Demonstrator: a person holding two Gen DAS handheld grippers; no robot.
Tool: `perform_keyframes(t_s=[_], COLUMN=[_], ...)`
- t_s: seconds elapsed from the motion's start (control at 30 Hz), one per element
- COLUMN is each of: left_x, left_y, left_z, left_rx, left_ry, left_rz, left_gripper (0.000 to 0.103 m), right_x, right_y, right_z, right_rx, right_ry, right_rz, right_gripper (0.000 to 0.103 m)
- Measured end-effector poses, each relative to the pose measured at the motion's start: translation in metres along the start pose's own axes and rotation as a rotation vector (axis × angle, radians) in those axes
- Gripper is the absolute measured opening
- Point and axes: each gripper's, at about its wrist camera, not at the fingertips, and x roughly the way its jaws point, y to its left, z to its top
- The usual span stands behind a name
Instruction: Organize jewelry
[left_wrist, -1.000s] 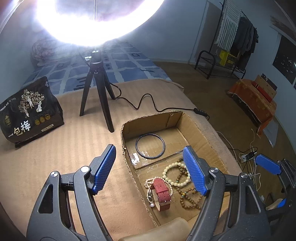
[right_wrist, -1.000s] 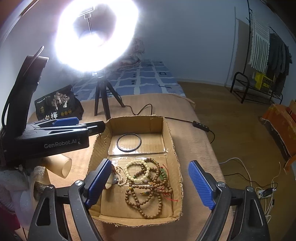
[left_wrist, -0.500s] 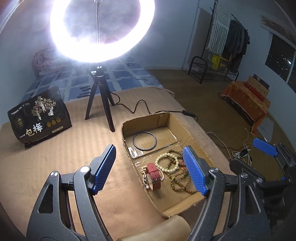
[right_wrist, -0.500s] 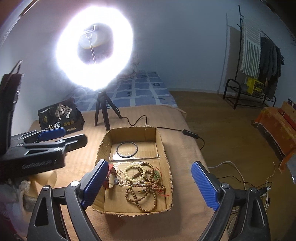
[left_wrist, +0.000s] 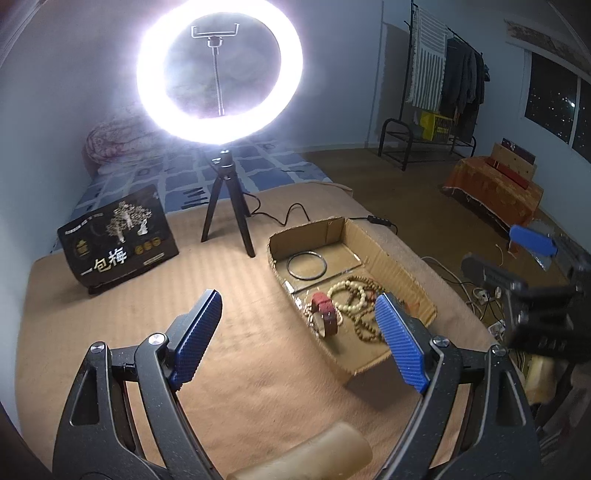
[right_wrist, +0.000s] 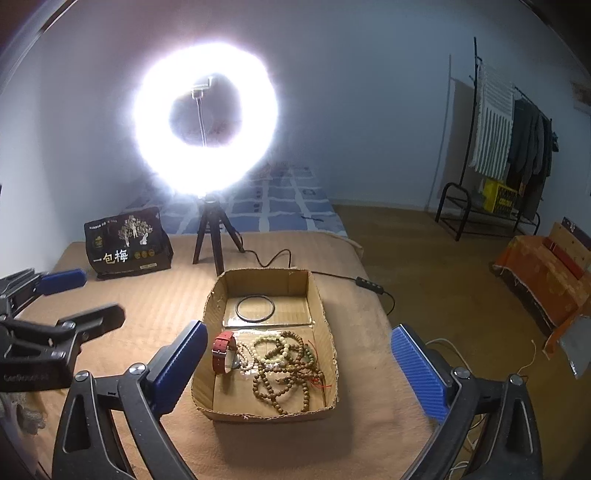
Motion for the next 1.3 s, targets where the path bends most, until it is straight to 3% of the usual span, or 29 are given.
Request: perform_keyframes(t_s=[0.4,0.53,0.7,1.3], left_x=[-0.035,-0.044,-0.051,-0.051], left_y=[-0.006,-0.009,-0.01,-0.007], left_z=[-0.026,-0.029,-0.029,-0.032], left_rx=[-0.008,-0.016,-0.022,-0.013], left_ry=[-0.028,-0.053,-0.089,-0.097], left_rz=[0.0,0.0,0.039,0.031], left_gripper=[0.088,0.101,0.102,0.102], right_x=[-0.016,-0.017,-0.015,-0.001], right_y=[0.005,0.006,0.008,0.013], right_z=[-0.006,-0.009,-0.01,-0.012], right_rx=[0.013,0.029,0.024,0.029], right_ry=[-0.024,-0.023,-0.02,0.015], right_rz=[-0.01,-0.009,-0.025,-0.032], right_gripper=[0.103,0.103,0.103,0.103])
